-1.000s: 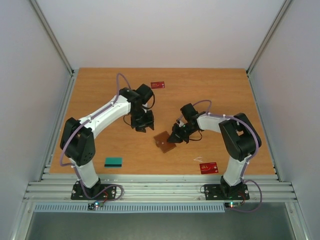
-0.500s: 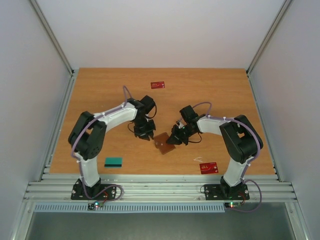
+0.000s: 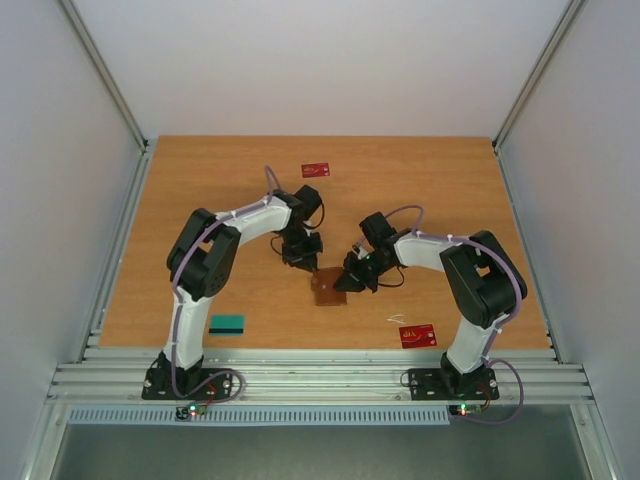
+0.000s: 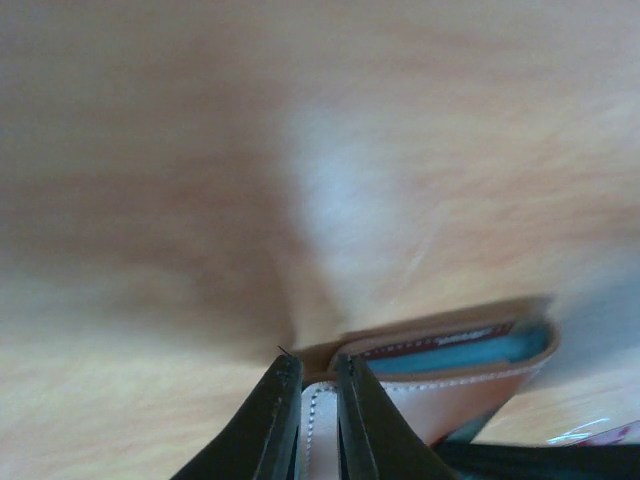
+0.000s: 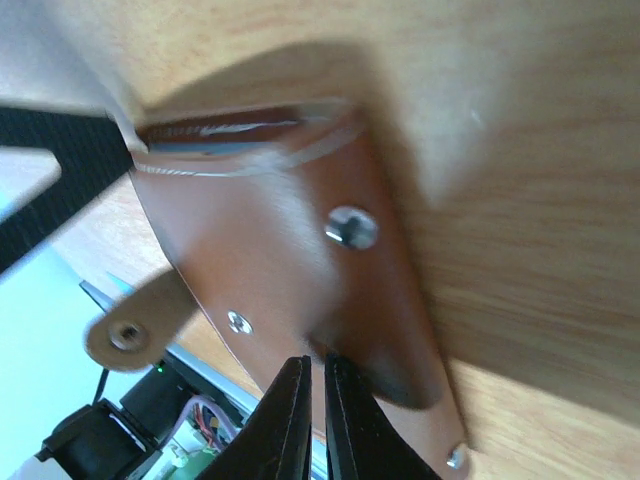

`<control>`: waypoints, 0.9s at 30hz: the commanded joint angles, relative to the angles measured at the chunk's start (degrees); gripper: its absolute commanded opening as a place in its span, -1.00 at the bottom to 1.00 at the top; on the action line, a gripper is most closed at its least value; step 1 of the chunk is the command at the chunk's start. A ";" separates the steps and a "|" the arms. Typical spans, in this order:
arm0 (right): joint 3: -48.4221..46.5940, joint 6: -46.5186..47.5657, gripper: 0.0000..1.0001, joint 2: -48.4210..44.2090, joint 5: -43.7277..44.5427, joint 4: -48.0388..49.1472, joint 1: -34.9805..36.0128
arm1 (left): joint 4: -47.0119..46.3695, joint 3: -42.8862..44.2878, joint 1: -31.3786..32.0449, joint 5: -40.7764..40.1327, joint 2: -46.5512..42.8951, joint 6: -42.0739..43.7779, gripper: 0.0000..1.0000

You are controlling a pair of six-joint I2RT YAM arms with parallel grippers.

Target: Put the credit cards into the card holder

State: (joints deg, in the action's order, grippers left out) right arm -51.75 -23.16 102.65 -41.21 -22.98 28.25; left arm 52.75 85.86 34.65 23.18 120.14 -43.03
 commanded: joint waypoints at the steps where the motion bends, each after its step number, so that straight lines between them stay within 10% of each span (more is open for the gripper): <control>1: 3.41 -0.45 -0.83 2.63 8.96 -6.91 0.93 | -4.46 7.64 0.59 4.44 5.68 1.63 -0.76; 6: 2.82 -1.04 -0.82 3.16 8.86 -6.16 0.80 | -0.62 17.79 0.59 6.31 11.18 5.83 -0.78; 12: 3.05 -2.68 -0.82 5.63 7.19 -3.17 0.57 | 13.84 25.87 0.57 -10.34 7.04 12.98 -0.77; 27: 0.90 -2.80 -0.82 10.68 5.95 -2.09 -0.39 | 26.75 22.66 7.15 -21.29 -1.26 4.18 -0.29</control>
State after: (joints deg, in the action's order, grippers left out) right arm -53.43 -25.28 106.69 -47.66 -22.31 27.31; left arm 76.14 109.34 40.27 3.97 118.52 -34.57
